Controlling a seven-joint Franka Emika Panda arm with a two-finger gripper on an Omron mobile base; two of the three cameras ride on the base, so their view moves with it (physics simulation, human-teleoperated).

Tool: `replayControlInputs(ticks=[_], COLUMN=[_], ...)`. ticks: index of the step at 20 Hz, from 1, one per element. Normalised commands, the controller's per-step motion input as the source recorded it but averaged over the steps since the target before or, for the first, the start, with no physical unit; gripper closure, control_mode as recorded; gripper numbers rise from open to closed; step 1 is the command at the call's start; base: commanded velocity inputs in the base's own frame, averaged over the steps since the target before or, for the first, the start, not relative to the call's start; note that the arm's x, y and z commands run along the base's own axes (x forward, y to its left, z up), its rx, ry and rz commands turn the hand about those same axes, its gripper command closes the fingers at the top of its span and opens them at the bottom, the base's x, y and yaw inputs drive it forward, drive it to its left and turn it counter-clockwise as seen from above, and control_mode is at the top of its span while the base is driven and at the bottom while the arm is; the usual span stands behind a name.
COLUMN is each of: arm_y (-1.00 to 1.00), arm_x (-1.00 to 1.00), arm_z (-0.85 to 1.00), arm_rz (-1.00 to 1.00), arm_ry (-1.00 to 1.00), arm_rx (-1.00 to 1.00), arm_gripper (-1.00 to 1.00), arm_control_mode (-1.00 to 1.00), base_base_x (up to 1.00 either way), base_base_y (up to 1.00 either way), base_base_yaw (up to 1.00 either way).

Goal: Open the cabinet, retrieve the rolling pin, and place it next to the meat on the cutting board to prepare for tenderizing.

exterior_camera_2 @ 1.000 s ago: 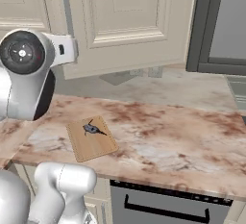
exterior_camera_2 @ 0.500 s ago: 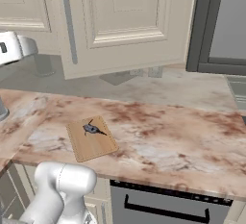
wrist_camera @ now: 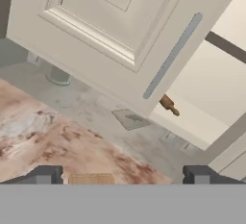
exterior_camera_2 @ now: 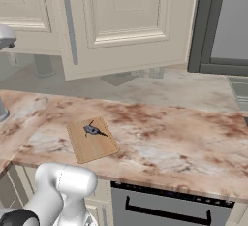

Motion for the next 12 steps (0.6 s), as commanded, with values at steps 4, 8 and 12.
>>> replayControlInputs(ticks=[4,8,12], arm_y=[0.03,0.00,0.00], arm_x=[0.74,0.64,0.56], arm_z=[-0.02,-0.07,-0.10], arm_rz=[-0.12,-0.09,-0.07], arm_ry=[0.10,0.06,0.04], arm_rx=[-0.27,-0.27,-0.27], arm_gripper=[-1.00,-1.00,-1.00], arm_control_mode=[-1.00,-1.00,-1.00], base_base_x=[0.00,0.00,0.00], base_base_y=[0.00,0.00,0.00], base_base_yaw=[0.00,0.00,0.00])
